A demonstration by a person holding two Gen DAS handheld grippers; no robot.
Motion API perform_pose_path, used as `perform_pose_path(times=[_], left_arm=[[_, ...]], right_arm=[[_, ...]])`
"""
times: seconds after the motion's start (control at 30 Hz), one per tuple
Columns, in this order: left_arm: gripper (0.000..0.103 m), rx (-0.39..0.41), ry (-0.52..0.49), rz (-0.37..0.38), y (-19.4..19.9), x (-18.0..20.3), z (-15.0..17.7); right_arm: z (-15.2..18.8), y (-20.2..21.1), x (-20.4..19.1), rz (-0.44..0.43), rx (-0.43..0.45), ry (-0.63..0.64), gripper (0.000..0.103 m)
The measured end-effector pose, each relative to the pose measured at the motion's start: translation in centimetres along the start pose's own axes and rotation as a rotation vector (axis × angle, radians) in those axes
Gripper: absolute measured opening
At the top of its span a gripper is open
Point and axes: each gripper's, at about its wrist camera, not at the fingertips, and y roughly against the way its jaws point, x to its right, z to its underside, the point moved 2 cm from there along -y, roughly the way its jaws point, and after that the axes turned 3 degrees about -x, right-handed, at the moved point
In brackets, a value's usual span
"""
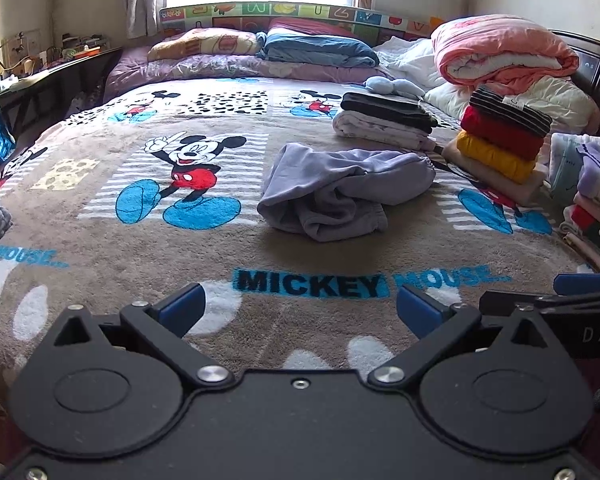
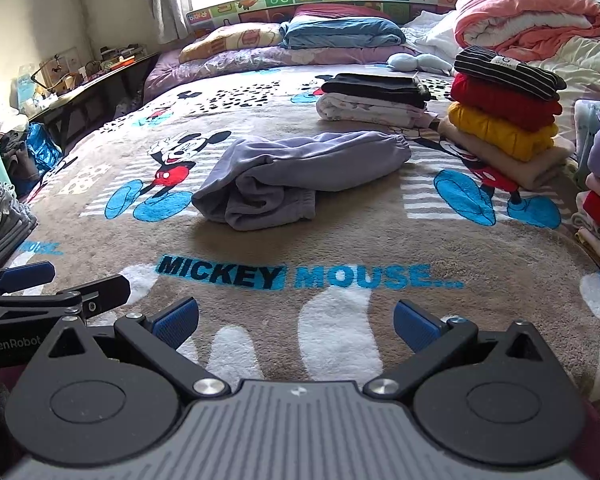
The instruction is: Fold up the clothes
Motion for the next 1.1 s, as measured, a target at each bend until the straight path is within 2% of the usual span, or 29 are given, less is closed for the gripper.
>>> perform_pose_path(times=[1.1], left_arm=[[0.103,0.020,0.028,0.005,0.0,-1.1,-0.1]], right_arm=[[0.1,0.2,-0.9,-0.006,0.006,0.033,0.103]])
